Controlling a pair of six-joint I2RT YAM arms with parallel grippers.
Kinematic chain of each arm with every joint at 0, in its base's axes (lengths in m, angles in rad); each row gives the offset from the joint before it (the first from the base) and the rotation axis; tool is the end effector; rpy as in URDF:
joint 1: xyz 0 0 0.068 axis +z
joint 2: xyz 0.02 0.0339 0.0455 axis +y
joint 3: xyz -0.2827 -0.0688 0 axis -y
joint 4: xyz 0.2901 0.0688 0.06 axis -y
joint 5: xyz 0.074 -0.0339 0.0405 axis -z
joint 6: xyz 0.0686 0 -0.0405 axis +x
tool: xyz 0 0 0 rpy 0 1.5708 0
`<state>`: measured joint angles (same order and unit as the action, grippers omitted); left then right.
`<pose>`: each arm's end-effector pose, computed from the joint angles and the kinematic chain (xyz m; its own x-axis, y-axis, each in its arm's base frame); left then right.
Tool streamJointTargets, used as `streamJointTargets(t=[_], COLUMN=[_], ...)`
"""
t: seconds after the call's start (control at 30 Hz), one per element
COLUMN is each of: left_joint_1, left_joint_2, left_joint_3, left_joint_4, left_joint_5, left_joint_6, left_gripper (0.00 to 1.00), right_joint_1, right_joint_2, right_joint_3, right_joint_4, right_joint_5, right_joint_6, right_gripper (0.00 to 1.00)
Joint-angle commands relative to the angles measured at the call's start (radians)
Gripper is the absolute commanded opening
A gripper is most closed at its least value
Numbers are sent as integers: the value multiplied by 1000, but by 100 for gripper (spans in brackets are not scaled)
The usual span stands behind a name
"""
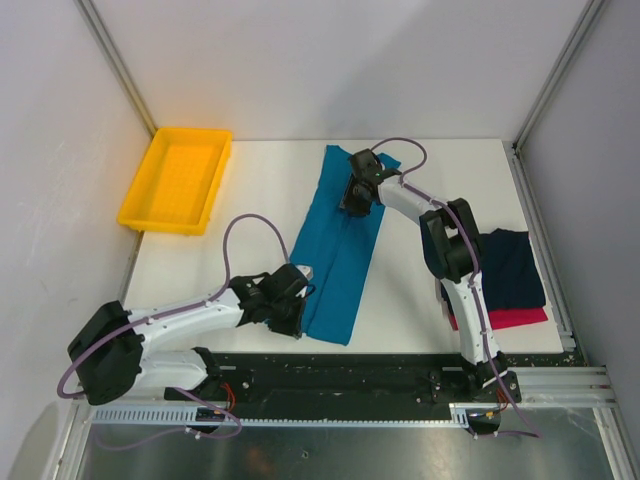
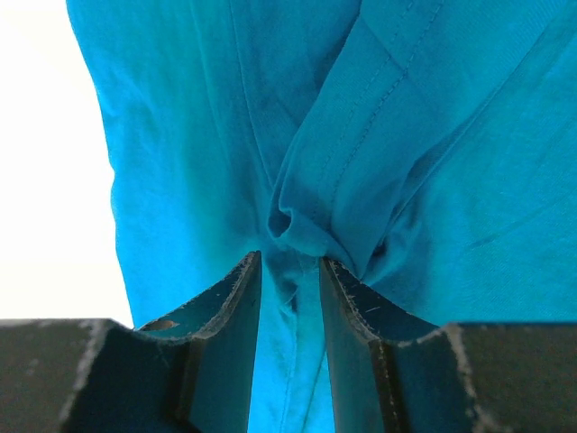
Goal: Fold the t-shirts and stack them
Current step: Rotate the tshirt 90 degrees
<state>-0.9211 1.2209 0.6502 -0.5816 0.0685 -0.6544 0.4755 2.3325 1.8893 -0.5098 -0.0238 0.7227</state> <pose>0.1520 -0.2079 0.1427 -0.9323 0.2234 -0.2844 0.3072 0.9041 -0.2970 0.5198 0.2695 0.1317 -0.8544 0.3038 -0.4216 0.1269 0.9087 0.3977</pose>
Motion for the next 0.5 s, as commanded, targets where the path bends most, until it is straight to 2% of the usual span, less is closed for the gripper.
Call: streamJointTargets(t=[0.0, 0.13, 0.17, 0.33, 0.4, 0.47], left_joint_1=[-7, -7, -7, -7, 0, 20], left_joint_2=[-3, 27, 34, 5, -28, -68], left_joint_3=[1, 35, 45, 87, 104, 114], left_joint_4=[-1, 1, 1, -1, -2, -8], left_joint_5=[39, 35, 35, 10, -7, -27], left_joint_6=[17, 29, 36, 50, 46, 28], left_gripper=[0, 0, 3, 43, 51, 53], right_joint_1=[-5, -4, -3, 16, 30, 46], right_joint_2=[20, 9, 3, -55, -94, -148], right_joint_3=[44, 43, 42, 50, 40, -1], right_joint_4=[-20, -30, -31, -67, -97, -119], right_joint_5=[17, 22, 18, -2, 2, 13], right_joint_6=[-6, -11, -12, -15, -14, -8], right_gripper=[37, 37, 37, 39, 40, 40])
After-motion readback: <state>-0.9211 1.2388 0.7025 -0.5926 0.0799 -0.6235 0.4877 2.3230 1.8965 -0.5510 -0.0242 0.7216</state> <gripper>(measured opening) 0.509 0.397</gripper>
